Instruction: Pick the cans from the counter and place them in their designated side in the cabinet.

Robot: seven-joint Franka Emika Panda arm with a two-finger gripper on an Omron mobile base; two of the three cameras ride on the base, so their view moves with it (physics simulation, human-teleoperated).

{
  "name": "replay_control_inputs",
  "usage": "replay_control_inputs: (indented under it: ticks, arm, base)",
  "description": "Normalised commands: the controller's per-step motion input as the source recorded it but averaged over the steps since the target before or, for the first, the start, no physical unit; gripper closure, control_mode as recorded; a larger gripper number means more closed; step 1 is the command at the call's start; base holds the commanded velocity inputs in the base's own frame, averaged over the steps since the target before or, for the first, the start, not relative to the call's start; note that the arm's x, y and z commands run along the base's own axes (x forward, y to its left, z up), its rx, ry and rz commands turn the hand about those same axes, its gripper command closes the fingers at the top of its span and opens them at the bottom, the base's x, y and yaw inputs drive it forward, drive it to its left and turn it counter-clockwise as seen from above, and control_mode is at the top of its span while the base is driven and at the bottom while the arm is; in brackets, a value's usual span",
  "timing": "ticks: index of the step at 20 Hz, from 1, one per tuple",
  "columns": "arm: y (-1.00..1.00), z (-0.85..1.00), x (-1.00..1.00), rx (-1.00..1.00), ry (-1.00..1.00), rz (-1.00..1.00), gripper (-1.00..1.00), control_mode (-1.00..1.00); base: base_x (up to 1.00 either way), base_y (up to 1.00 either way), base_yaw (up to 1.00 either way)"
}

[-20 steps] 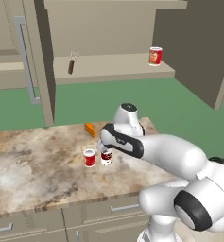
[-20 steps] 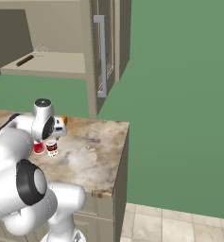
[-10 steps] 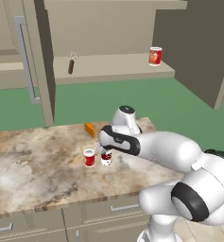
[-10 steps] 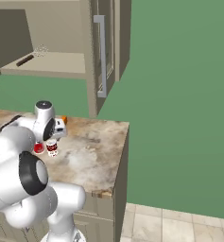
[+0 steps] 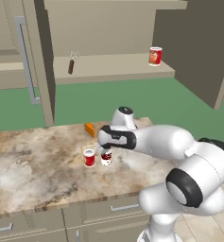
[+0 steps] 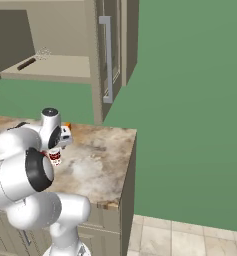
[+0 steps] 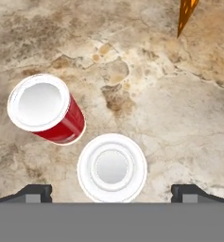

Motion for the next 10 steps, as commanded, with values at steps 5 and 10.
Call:
replay_control_inputs:
  ticks: [5, 10]
  arm:
    - [0.09, -0.16, 0.10, -0.01, 0.00, 0.04, -1.00, -1.00]
    - [0.07, -0.12, 0.12, -0.01, 0.00, 0.04, -1.00, -1.00]
  base:
    - [0.00, 0.00, 0.00]
    - [0.00, 0.00, 0.00]
